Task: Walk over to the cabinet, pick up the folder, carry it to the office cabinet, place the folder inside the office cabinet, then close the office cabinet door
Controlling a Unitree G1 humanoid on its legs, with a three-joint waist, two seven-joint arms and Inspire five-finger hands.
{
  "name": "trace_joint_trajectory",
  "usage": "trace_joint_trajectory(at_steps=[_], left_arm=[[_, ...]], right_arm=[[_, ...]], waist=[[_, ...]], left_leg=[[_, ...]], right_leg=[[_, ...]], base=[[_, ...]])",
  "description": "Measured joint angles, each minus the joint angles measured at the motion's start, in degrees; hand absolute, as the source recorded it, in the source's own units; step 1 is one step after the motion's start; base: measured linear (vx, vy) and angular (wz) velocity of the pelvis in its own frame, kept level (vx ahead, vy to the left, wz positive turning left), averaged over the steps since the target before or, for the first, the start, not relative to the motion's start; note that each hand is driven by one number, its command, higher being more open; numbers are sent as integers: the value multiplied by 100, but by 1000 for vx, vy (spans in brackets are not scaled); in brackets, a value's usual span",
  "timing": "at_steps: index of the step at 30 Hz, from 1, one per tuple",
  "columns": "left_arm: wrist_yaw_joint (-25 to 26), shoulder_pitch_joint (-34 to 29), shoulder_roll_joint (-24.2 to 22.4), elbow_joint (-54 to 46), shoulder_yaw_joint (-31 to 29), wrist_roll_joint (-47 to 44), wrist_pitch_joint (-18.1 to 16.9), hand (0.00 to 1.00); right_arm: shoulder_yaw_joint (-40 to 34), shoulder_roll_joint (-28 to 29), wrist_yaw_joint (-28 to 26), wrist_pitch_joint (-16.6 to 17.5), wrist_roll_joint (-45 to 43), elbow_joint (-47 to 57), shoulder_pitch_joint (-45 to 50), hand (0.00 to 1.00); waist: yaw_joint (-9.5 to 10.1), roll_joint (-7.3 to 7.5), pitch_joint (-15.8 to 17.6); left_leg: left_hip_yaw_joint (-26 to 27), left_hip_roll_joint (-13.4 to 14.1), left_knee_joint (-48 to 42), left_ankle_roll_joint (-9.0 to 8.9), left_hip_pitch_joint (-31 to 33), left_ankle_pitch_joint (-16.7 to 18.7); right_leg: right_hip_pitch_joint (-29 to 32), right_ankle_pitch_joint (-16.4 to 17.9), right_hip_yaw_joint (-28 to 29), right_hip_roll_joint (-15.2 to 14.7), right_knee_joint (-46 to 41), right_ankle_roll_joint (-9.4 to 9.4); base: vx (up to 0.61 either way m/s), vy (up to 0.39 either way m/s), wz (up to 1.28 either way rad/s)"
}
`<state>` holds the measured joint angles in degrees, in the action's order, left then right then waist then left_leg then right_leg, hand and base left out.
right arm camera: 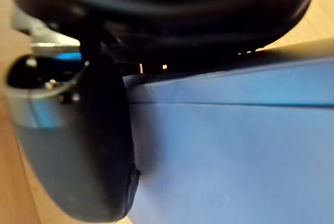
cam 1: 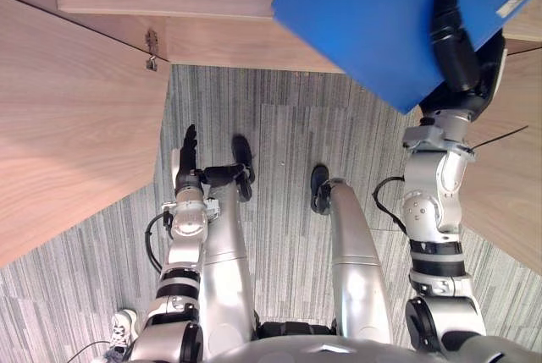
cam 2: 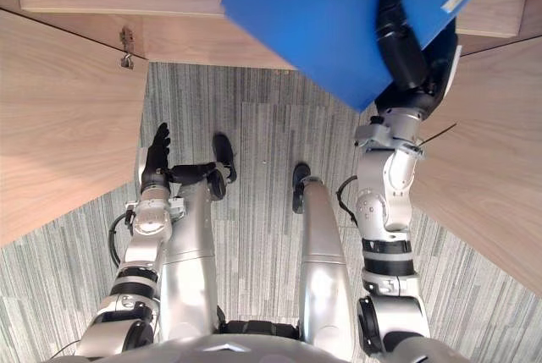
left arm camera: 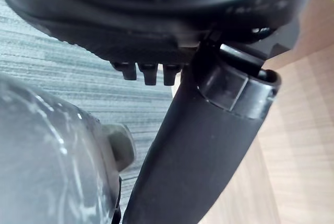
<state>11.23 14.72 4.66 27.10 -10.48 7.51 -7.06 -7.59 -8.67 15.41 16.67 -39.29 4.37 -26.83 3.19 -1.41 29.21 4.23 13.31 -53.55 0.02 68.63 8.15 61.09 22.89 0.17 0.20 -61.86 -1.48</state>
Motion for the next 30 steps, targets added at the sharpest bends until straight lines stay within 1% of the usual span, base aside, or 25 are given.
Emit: trace_joint_trajectory(at_steps=[3,6,11,13,15,20,22,27,28,30], left_arm=[[4,4,-13,-2,-1,-18,28,100],[23,5,-25,-16,-3,-19,58,100],[102,10,-63,-41,3,-26,138,100],[128,9,-64,-24,7,-32,157,100],[138,10,-68,19,7,-80,166,100],[162,10,-139,24,9,-158,181,100],[223,11,-175,23,10,-266,214,100],[297,21,-238,10,11,-315,216,100],[336,21,-252,8,11,-338,215,100],[360,21,-258,11,14,-353,216,100]], right_arm=[[-38,44,195,98,-406,-251,-304,0],[-33,188,401,123,-642,-473,-631,0],[-12,219,682,153,-1097,-1139,-1498,0],[-9,259,764,225,-1294,-1170,-1554,0],[-21,259,818,243,-1607,-1345,-1756,0],[-78,258,1068,394,-1883,-1655,-2162,0],[-195,311,1272,424,-1986,-1712,-2377,0],[-433,463,1689,581,-2060,-1770,-2728,0],[-479,476,1798,619,-2126,-1772,-2801,100],[-518,479,1931,653,-2167,-1782,-2896,100]], waist=[[-4,0,0],[-4,0,0],[-2,0,0],[-9,2,-1],[-49,2,-1],[-49,3,-2],[-46,4,-4],[-22,0,-12],[-16,-1,-14],[-14,-2,-16]], left_leg=[[-6,3,10,-1,6,-1],[-7,2,61,0,9,-17],[-8,-24,286,8,1,-147],[-13,-36,382,2,-40,-197],[-10,-66,511,6,-103,-289],[-11,-107,941,-61,-179,-540],[-11,-126,1125,-52,-201,-675],[-24,-168,1343,-70,-202,-861],[-32,-170,1404,-77,-204,-916],[-41,-170,1520,-78,-214,-992]], right_leg=[[0,-1,-10,2,18,-1],[-2,-14,-21,2,77,-6],[-7,-111,-51,-4,281,-16],[-46,-153,-70,-9,362,-17],[-83,-210,-82,-31,434,-15],[-85,-401,-144,-48,668,16],[-52,-483,-169,-58,734,42],[23,-556,-231,-94,744,110],[29,-573,-262,-98,767,117],[33,-609,-302,-100,824,127]], base=[[-1,62,0],[4,66,1],[11,75,3],[3,73,4],[-17,75,5],[-51,64,6],[-37,43,7],[-17,41,8],[-5,41,10],[5,36,8]])
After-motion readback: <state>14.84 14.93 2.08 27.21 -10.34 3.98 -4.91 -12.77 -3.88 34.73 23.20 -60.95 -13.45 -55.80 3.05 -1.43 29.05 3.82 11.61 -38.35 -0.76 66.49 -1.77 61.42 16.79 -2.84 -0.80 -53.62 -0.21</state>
